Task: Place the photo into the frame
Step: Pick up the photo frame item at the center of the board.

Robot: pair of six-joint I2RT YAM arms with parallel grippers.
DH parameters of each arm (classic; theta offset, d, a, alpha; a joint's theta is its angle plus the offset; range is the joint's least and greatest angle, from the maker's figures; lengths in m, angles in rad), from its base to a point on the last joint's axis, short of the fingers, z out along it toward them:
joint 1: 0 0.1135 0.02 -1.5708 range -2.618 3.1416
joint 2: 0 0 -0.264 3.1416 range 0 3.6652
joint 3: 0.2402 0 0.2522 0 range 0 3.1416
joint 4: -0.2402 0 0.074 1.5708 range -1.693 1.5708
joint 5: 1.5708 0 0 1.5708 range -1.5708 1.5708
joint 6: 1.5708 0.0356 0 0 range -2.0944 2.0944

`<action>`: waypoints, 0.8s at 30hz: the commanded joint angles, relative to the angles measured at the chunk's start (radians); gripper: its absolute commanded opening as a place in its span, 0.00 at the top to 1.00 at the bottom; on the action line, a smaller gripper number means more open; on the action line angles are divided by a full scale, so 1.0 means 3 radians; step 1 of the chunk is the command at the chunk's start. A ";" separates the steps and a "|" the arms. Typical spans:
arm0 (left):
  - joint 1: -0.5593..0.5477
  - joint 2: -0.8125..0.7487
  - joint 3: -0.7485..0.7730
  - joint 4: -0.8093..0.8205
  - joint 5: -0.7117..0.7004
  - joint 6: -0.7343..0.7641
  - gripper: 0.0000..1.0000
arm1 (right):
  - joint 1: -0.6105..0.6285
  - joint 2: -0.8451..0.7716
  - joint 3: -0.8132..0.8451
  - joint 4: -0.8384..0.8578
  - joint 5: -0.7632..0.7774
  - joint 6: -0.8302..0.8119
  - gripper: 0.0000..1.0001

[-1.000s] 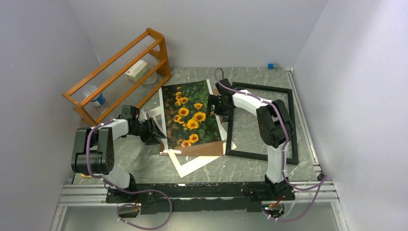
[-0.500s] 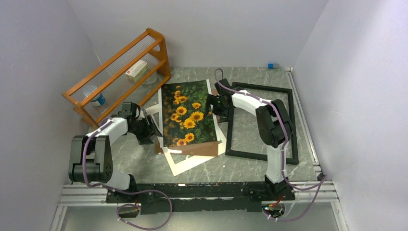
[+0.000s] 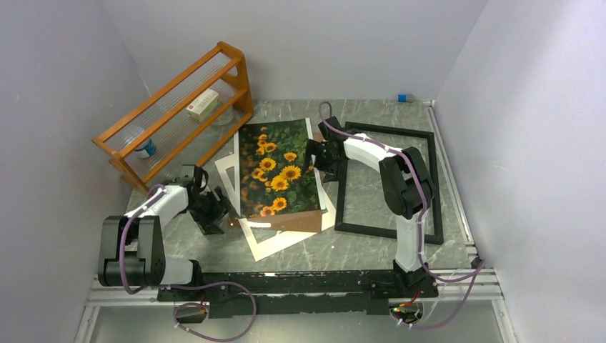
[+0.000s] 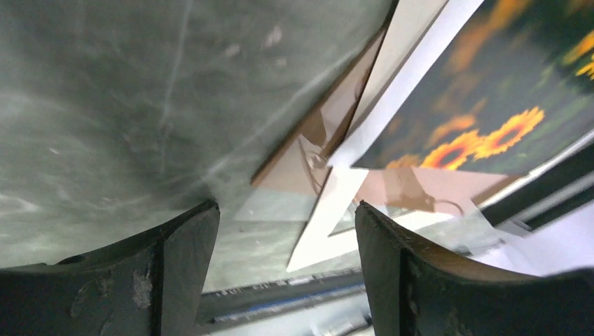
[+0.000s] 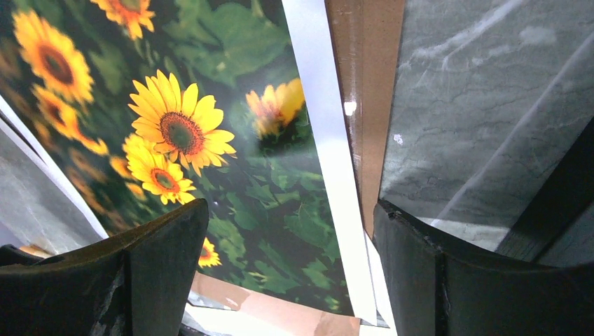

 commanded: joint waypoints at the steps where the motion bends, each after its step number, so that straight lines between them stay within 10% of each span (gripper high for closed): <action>1: -0.0007 0.0070 -0.0209 0.0196 0.0029 -0.0149 0.23 | 0.0126 0.0447 -0.0273 -0.0079 -0.0056 0.0050 0.09; 18: 0.0002 -0.0273 -0.0967 0.1916 0.0698 -0.0294 0.36 | 0.0124 0.0503 -0.0358 0.0036 -0.0164 0.0075 0.09; 24: 0.0017 -0.0588 -0.1344 0.3103 0.1353 -0.0733 0.21 | 0.0126 0.0503 -0.0353 0.0039 -0.0153 0.0063 0.09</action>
